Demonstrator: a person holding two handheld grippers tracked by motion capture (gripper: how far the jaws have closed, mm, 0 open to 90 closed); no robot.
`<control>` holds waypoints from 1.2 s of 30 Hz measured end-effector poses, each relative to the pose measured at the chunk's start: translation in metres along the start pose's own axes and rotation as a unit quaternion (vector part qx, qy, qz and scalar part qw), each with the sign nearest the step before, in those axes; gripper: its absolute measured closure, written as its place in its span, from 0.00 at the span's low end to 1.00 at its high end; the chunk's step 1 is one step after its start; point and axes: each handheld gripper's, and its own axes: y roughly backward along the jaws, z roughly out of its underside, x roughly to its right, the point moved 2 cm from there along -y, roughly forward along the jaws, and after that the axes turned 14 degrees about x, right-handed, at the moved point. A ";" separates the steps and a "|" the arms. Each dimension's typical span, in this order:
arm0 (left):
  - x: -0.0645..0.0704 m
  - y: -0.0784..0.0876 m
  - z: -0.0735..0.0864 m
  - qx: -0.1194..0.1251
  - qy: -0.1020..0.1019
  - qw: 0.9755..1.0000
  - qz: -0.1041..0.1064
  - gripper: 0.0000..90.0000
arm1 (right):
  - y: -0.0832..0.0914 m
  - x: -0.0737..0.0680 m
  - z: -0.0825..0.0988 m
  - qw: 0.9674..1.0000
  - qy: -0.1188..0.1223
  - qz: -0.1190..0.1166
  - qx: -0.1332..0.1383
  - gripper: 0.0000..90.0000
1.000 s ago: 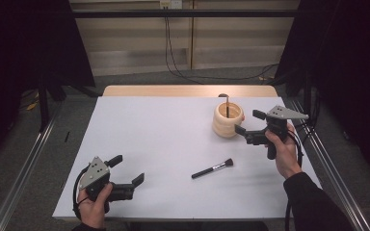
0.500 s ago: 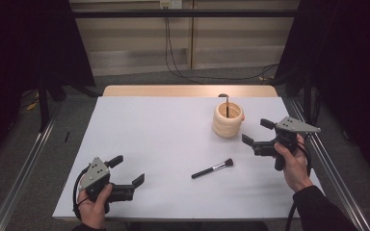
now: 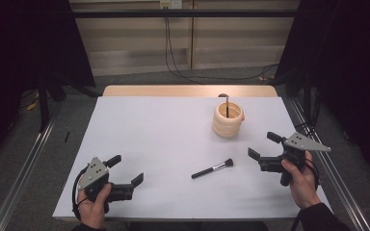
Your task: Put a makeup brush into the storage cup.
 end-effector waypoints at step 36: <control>0.002 0.004 -0.003 0.006 0.003 1.000 0.009 0.01 | 0.055 -0.015 0.020 1.000 -0.013 0.004 0.009 0.03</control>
